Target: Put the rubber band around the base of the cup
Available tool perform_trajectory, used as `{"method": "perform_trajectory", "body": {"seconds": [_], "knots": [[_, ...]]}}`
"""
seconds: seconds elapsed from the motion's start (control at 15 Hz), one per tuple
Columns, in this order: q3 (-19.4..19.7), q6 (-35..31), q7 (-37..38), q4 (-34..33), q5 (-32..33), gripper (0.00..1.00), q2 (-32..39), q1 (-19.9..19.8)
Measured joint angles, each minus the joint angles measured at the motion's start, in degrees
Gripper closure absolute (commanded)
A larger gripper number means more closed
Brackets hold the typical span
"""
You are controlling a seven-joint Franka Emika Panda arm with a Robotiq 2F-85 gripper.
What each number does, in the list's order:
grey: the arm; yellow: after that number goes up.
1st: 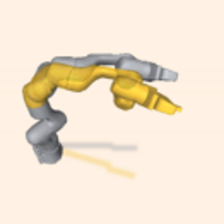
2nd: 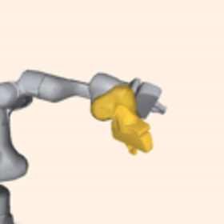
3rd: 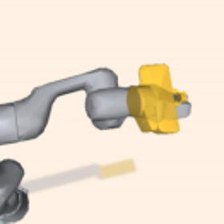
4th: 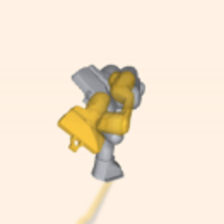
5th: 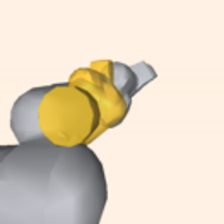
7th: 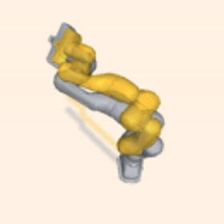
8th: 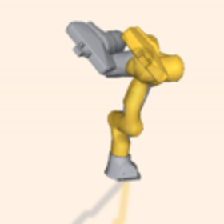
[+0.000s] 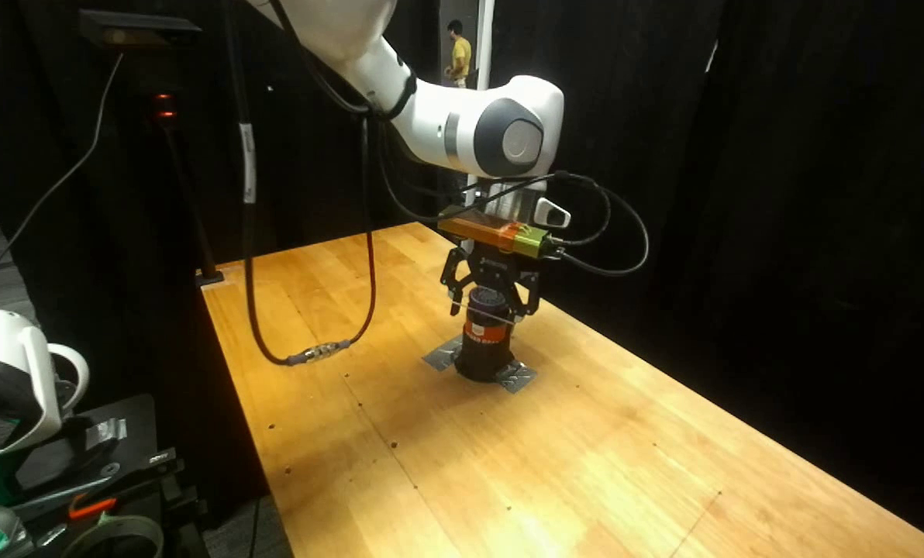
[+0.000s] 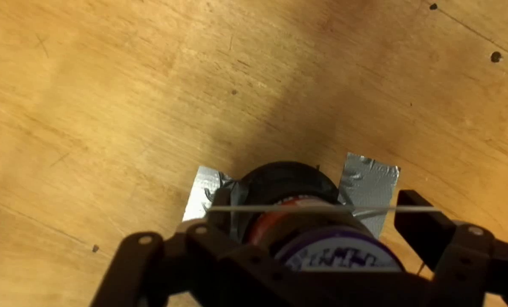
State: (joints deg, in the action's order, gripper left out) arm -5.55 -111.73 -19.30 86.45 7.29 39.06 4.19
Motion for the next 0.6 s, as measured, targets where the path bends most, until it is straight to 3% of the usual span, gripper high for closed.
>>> {"method": "perform_trajectory", "body": {"seconds": [0.13,0.27,0.6], "knots": [[0.1,-0.8,0.0,3.3,0.0,0.0,-1.9,-0.6],[0.1,-3.6,0.0,6.9,0.0,0.26,-3.9,-1.2],[0.2,-19.5,-0.1,17.7,0.2,0.65,-8.6,-2.4]]}}
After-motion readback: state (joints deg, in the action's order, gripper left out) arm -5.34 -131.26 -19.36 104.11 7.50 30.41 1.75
